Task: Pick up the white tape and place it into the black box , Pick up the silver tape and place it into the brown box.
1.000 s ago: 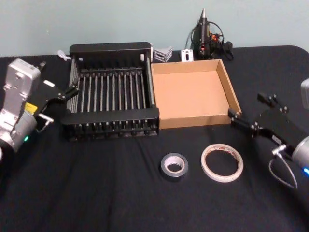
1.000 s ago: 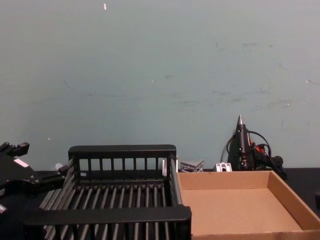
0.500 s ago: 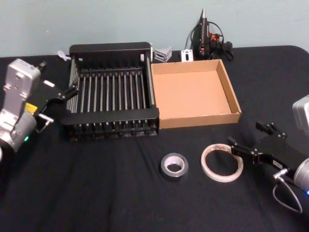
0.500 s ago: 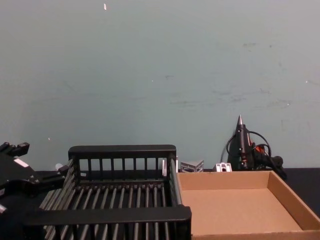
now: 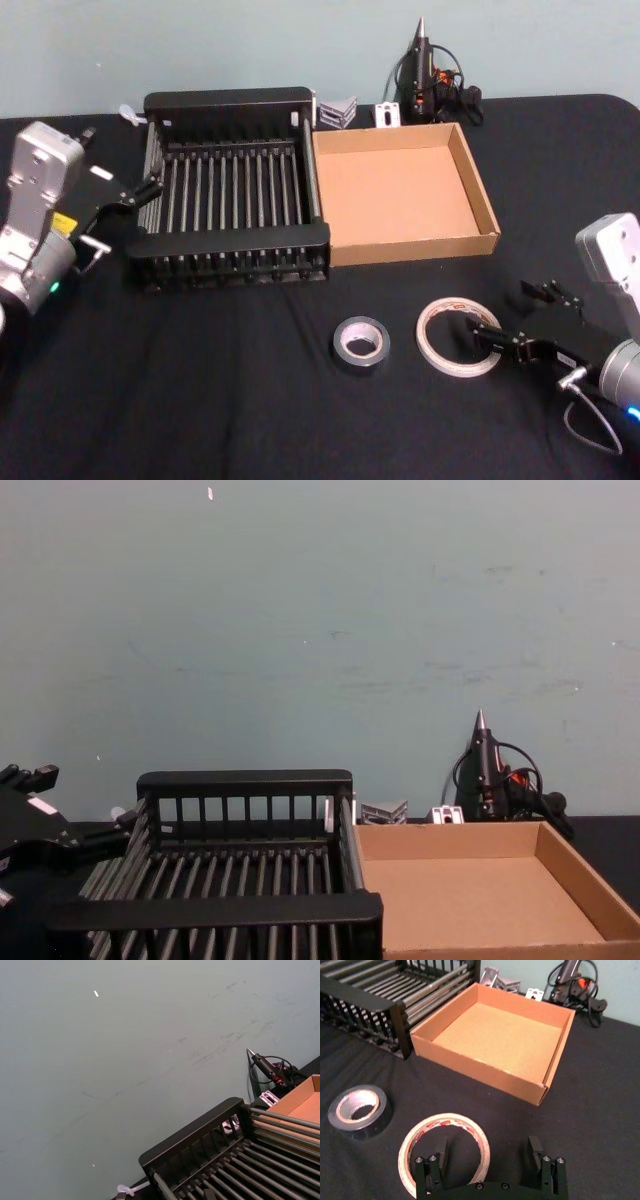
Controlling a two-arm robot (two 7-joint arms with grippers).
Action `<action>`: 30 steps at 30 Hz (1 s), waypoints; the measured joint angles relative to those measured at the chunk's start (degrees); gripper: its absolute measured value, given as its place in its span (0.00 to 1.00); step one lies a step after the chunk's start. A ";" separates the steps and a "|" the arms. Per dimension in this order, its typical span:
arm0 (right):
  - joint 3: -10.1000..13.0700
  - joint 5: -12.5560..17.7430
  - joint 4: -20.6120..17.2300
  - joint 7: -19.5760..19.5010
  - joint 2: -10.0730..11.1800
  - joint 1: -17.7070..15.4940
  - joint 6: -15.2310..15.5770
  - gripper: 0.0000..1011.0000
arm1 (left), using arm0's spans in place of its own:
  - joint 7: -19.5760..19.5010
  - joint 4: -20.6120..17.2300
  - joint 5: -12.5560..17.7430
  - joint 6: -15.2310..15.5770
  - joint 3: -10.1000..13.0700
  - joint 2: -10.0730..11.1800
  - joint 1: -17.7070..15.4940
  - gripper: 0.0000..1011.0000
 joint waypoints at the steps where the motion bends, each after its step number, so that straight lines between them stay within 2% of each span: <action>1: -0.04 -0.09 0.11 0.16 -0.05 0.08 0.15 0.99 | 0.00 0.00 0.00 0.00 0.00 0.00 0.00 0.99; 6: -0.45 -1.03 1.20 1.53 -0.51 0.62 0.50 0.99 | 0.00 0.00 0.00 0.00 0.00 0.00 0.00 0.99; 17: -0.22 -2.75 3.68 3.87 -2.37 0.75 -3.10 0.99 | 0.00 0.00 0.00 0.00 0.00 0.00 0.00 0.99; 30: 0.18 -4.92 5.96 5.42 -4.07 1.45 -3.61 0.99 | 0.00 0.00 0.00 0.00 0.00 0.00 0.00 0.99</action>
